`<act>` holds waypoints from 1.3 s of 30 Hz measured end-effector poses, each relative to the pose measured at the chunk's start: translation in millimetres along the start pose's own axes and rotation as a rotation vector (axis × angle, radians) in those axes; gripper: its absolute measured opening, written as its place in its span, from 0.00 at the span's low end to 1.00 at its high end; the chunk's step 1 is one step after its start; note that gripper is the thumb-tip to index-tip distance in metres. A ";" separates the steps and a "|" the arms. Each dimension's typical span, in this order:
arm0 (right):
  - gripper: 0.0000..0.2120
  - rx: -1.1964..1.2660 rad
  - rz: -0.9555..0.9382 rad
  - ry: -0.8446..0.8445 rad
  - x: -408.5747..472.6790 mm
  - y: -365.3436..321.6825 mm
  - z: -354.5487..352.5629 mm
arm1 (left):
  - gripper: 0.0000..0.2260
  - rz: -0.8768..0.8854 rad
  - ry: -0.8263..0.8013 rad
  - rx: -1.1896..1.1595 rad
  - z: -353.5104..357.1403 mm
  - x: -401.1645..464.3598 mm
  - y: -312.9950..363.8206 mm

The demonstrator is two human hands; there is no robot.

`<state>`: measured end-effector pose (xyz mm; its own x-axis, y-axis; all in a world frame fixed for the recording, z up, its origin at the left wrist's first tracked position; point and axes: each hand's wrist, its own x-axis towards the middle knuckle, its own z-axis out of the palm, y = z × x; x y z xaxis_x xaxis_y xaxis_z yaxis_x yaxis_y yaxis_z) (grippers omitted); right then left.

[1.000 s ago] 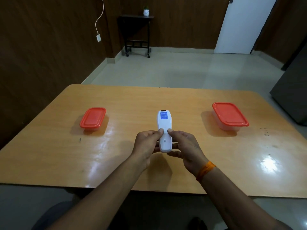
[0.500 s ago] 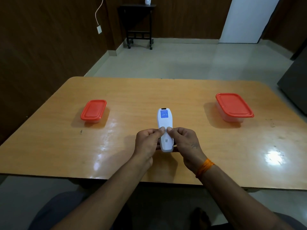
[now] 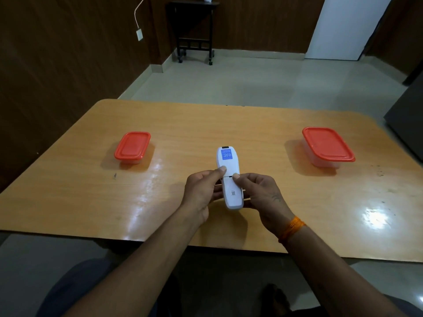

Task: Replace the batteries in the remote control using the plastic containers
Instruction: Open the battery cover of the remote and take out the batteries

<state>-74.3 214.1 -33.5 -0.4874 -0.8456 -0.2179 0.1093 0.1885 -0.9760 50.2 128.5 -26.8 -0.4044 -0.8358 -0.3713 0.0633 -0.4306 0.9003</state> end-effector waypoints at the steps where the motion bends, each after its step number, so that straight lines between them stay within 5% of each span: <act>1: 0.11 -0.007 0.002 0.019 -1.2 2.1 0.7 | 0.08 0.008 0.014 -0.008 -0.6 1.7 -1.0; 5: 0.13 -0.435 -0.237 0.274 1.2 15.5 1.6 | 0.11 0.023 0.086 -0.020 -2.1 4.5 -9.3; 10: 0.29 -0.811 -0.366 0.239 -5.3 19.6 13.1 | 0.11 0.054 0.180 0.021 -0.4 11.2 -14.6; 17: 0.17 -0.634 -0.354 0.269 -4.4 12.5 7.4 | 0.08 0.127 0.198 0.075 2.3 18.5 -12.9; 21: 0.19 -0.526 -0.298 0.332 5.9 4.1 -11.3 | 0.08 0.102 0.197 0.071 -1.7 24.0 -15.2; 26: 0.23 -0.722 -0.220 0.479 25.4 8.7 -41.6 | 0.11 0.051 0.213 0.094 -1.4 31.0 -17.4; 39: 0.21 -1.009 -0.258 0.454 39.5 32.3 -50.6 | 0.09 0.044 0.205 0.348 -7.8 40.5 -14.9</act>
<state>-133.9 212.0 -73.6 -0.6859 -0.6967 0.2103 -0.6873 0.5251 -0.5019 40.1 98.5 -57.0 -0.2158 -0.9164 -0.3370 -0.2509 -0.2815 0.9262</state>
